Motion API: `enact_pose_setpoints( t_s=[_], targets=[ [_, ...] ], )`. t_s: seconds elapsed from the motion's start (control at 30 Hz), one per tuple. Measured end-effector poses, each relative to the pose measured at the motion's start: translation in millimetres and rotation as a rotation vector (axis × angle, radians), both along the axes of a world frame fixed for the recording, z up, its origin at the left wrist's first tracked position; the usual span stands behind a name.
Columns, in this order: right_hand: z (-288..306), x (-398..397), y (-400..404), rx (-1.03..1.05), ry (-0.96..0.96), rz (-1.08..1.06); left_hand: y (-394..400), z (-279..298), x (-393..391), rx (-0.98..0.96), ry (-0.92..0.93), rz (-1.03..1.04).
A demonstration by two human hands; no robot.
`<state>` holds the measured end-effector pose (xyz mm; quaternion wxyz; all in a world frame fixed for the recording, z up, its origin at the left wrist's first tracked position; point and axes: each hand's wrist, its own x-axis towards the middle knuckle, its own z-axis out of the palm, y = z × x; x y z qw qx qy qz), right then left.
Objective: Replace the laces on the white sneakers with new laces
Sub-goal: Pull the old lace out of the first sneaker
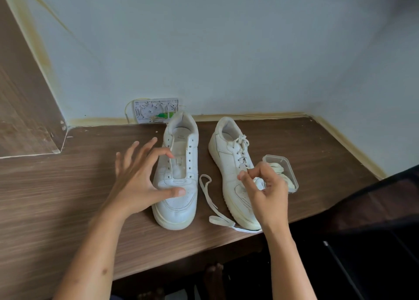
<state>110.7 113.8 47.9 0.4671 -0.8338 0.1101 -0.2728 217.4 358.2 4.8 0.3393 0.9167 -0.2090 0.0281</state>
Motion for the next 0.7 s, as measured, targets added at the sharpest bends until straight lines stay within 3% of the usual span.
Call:
enact_pose_setpoints(
  t_s=[0.23,0.4,0.5,0.6,0.7],
  targets=[
    [1,0,-1,0.066,0.073,0.027,9,7,0,0.026,0.009,0.084],
    [-6,2,-9,0.063,0.123,0.047,-22,11,-10,-0.004,-0.195,0.135],
    [-9,3,-10,0.055,0.124,0.040,-58,15,-21,-0.029,-0.366,0.009],
    [-7,2,-9,0.050,0.136,0.059,-88,8,-34,0.161,-0.390,-0.167],
    [-6,1,-10,0.029,0.149,0.051,-99,-4,-40,0.387,-0.325,-0.182]
  ],
)
